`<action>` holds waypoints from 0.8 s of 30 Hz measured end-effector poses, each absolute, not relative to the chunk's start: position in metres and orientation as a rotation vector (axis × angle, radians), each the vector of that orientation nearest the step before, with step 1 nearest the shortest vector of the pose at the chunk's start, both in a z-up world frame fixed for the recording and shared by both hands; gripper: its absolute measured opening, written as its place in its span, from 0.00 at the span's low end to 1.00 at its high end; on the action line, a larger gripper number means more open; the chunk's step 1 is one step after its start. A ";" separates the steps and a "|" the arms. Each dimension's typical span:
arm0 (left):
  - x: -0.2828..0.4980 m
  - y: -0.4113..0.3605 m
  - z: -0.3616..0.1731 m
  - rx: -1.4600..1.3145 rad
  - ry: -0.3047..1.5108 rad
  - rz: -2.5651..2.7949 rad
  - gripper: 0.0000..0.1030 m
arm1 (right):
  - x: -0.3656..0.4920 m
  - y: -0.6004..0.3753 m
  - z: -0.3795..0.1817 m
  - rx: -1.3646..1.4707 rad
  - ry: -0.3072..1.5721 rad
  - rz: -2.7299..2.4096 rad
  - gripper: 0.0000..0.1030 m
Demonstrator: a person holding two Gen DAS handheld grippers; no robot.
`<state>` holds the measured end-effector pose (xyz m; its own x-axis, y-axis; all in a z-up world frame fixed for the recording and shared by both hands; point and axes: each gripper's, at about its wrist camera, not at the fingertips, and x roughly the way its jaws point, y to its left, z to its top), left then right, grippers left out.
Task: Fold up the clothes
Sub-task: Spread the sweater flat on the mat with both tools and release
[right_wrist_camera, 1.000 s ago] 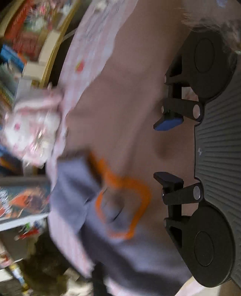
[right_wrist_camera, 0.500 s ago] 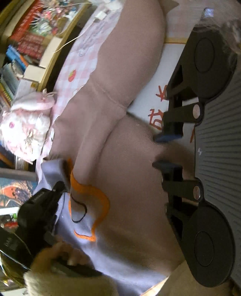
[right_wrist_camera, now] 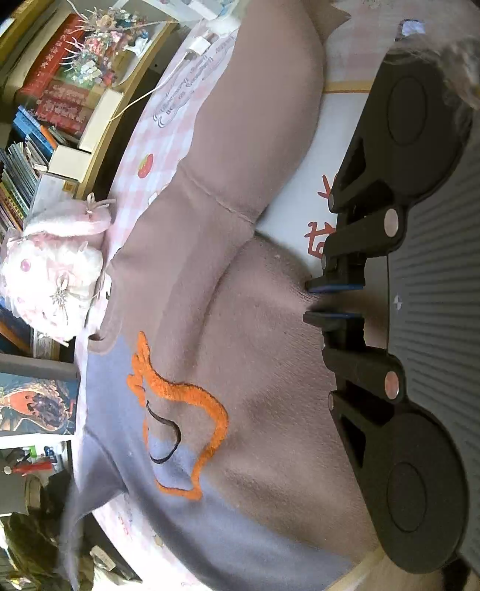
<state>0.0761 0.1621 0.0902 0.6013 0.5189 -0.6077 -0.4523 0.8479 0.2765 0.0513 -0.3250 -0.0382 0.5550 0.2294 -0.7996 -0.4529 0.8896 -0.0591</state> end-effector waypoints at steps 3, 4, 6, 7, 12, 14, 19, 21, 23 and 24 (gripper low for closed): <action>0.051 0.131 0.057 -0.047 0.794 0.343 0.47 | 0.049 -0.322 -0.038 -0.276 0.897 0.391 0.09; 0.046 0.116 0.042 -0.082 0.831 0.272 0.52 | 0.048 -0.321 -0.038 -0.274 0.897 0.384 0.09; 0.037 0.085 0.013 -0.128 0.901 0.153 0.53 | 0.049 -0.321 -0.038 -0.271 0.897 0.379 0.09; 0.035 0.073 0.003 -0.129 0.922 0.127 0.53 | 0.050 -0.322 -0.038 -0.271 0.895 0.377 0.08; 0.028 0.025 -0.028 -0.117 1.004 0.063 0.55 | 0.078 -0.344 -0.041 -0.327 0.871 0.208 0.08; 0.027 0.011 -0.031 -0.081 1.012 0.041 0.56 | 0.084 -0.350 -0.042 -0.327 0.884 0.174 0.07; 0.027 0.006 -0.027 -0.109 0.986 0.017 0.56 | 0.060 -0.342 -0.040 -0.263 0.908 0.290 0.08; 0.028 0.003 -0.028 -0.096 0.989 -0.006 0.54 | 0.054 -0.340 -0.039 -0.254 0.908 0.307 0.07; 0.032 -0.002 -0.030 -0.079 0.999 -0.021 0.50 | 0.056 -0.347 -0.040 -0.268 0.896 0.222 0.08; 0.034 -0.004 -0.032 -0.076 1.002 -0.027 0.49 | 0.057 -0.352 -0.041 -0.271 0.894 0.195 0.08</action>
<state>0.0341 -0.0043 -0.0316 0.5390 -0.0574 -0.8404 -0.0129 0.9970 -0.0764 0.0571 -0.3521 -0.0405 0.6120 0.0543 -0.7890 -0.2789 0.9484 -0.1511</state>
